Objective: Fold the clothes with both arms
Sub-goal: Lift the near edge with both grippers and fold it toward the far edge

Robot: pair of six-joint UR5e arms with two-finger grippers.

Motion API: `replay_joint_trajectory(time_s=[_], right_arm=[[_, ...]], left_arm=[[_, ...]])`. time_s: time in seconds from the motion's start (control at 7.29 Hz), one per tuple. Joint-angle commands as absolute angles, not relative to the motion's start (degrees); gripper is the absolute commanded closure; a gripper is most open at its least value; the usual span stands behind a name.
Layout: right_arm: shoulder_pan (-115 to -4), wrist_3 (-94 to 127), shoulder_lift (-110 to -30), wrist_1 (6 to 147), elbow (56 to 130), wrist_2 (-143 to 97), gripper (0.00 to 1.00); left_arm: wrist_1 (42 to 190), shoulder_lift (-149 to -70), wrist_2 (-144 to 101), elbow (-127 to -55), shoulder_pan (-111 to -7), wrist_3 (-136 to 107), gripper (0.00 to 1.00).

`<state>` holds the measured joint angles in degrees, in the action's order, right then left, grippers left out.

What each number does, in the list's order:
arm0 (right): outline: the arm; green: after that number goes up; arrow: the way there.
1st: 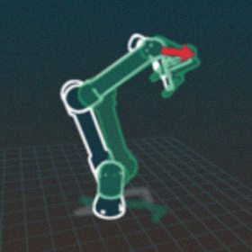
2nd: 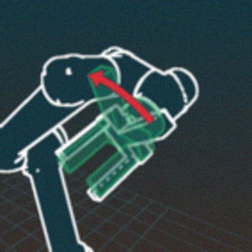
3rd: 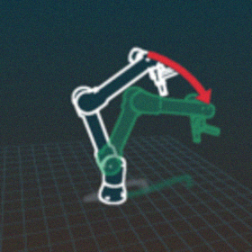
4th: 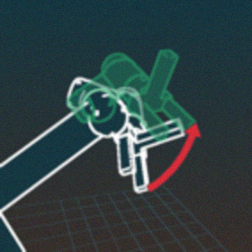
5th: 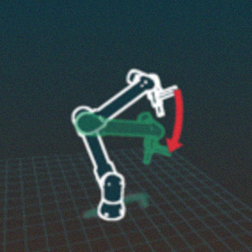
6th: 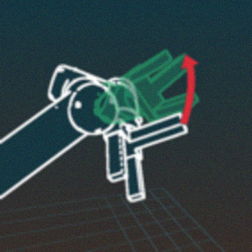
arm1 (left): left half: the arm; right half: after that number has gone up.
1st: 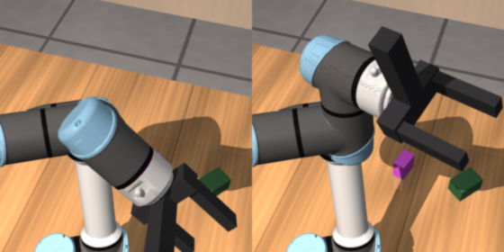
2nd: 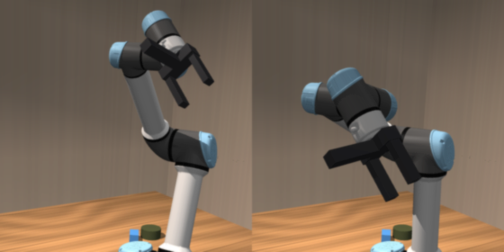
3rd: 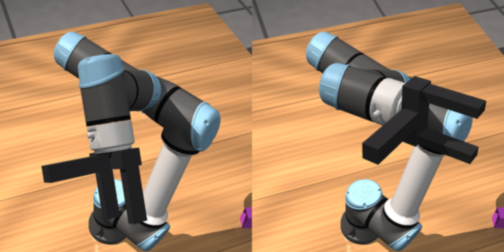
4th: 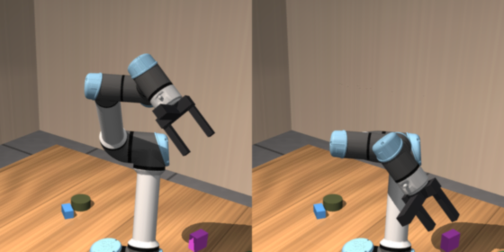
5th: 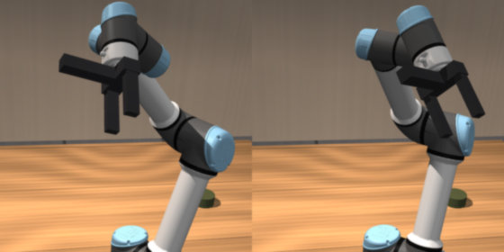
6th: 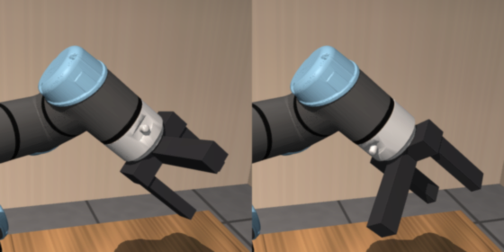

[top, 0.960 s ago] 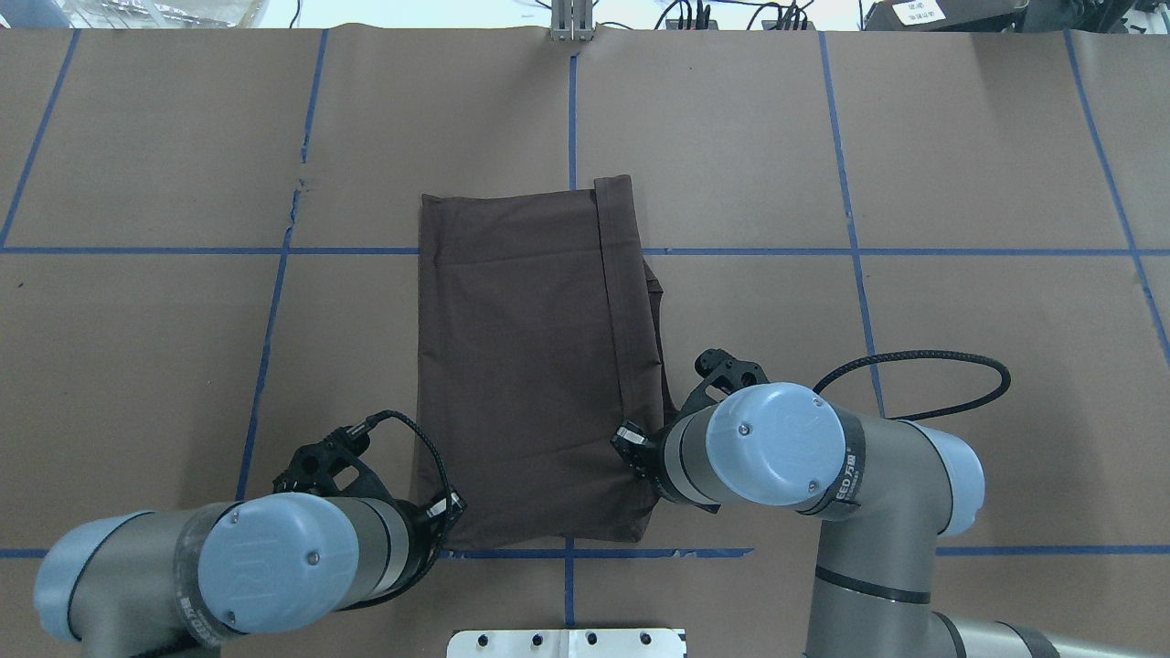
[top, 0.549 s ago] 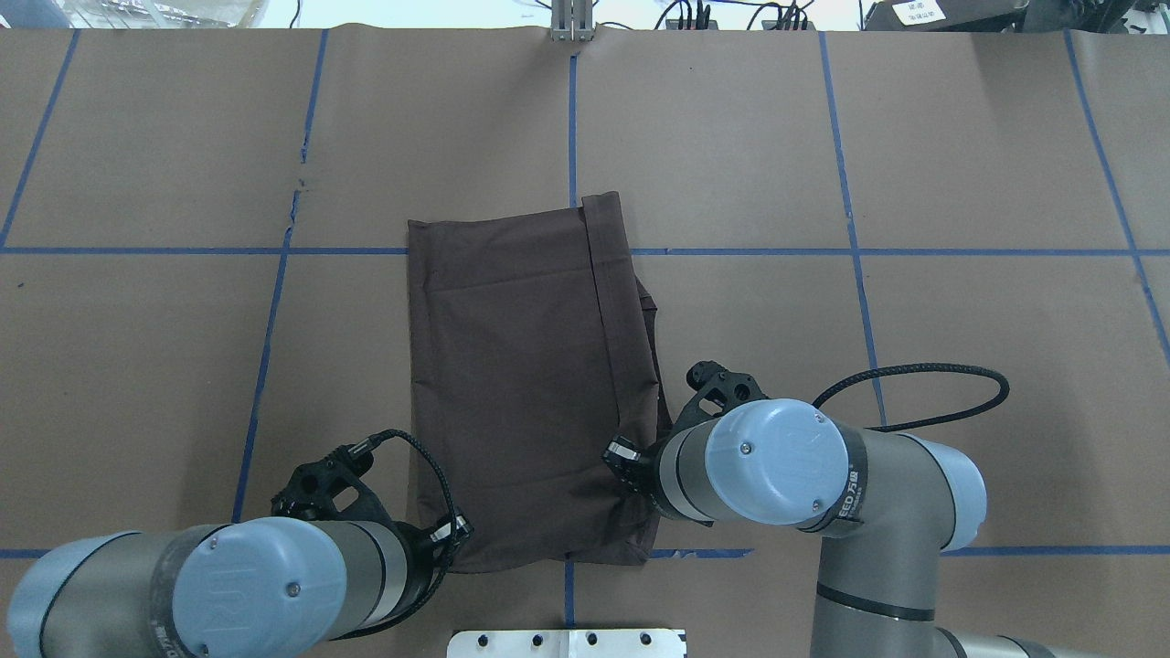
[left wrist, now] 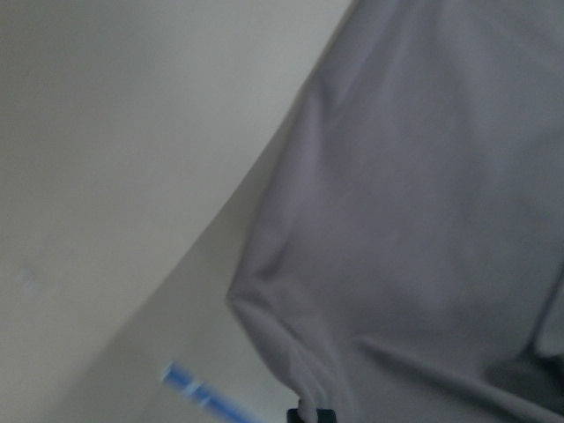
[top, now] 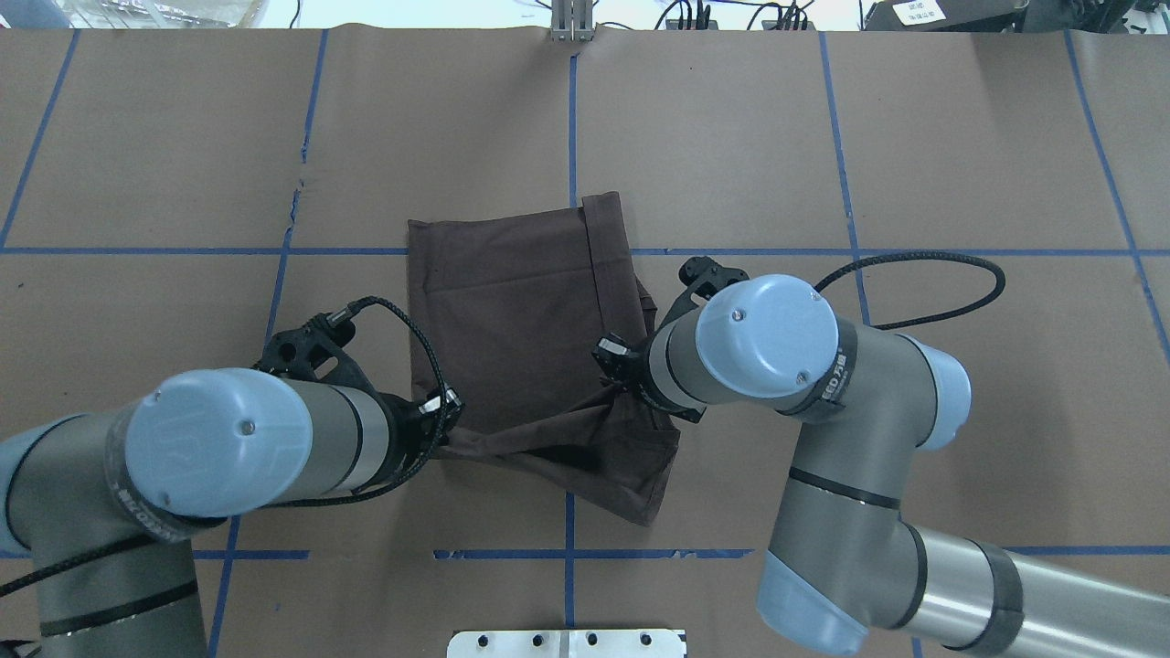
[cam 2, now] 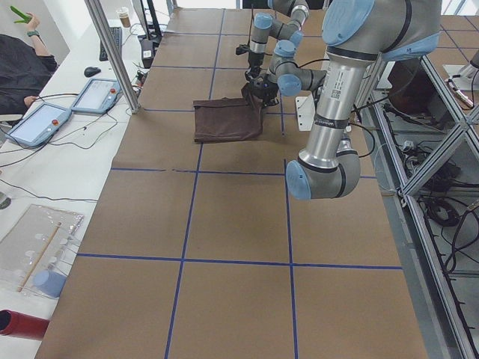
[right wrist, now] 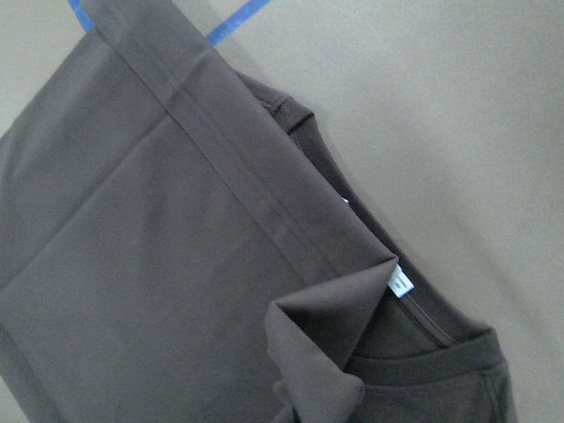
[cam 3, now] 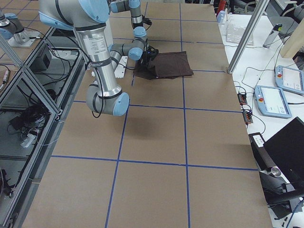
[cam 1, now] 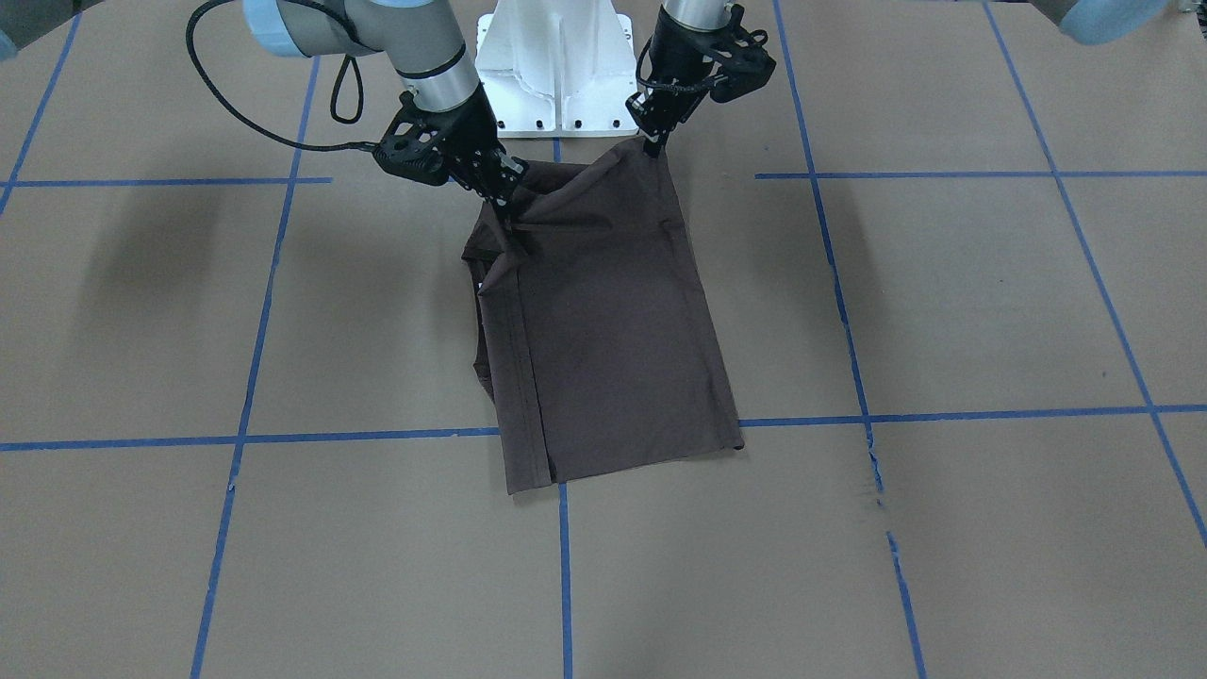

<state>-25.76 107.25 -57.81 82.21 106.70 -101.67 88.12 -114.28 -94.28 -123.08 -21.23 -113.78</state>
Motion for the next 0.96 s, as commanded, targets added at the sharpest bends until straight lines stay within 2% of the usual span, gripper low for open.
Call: replay_joint_trajectory(time_s=[0.0, 0.27, 0.41, 0.55, 0.69, 0.82], right_arm=[[-31.35, 106.44, -49.61, 78.17, 93.94, -103.88, 1.00], [-39.16, 104.78, -38.46, 71.39, 74.10, -110.36, 1.00], [-41.20, 103.37, -35.45, 68.58, 67.13, -111.61, 1.00], [-42.09, 102.92, -35.25, 63.68, 63.23, -111.62, 0.96], [-42.10, 100.66, -35.24, 61.89, 61.02, -111.45, 0.01], [-42.27, 100.55, -35.42, 61.79, 60.47, -111.36, 0.00]], left_arm=[[90.42, -118.71, -95.62, -114.31, -29.06, -107.52, 1.00], [99.62, -123.02, -97.37, -100.18, -36.70, -102.16, 1.00], [104.37, -125.05, -97.82, -92.97, -38.39, -101.17, 1.00], [111.55, -125.94, -97.65, -86.64, -38.84, -101.25, 0.81], [117.10, -126.12, -97.04, -81.61, -39.80, -98.90, 0.01], [118.29, -126.21, -96.86, -80.52, -42.42, -96.35, 0.00]])
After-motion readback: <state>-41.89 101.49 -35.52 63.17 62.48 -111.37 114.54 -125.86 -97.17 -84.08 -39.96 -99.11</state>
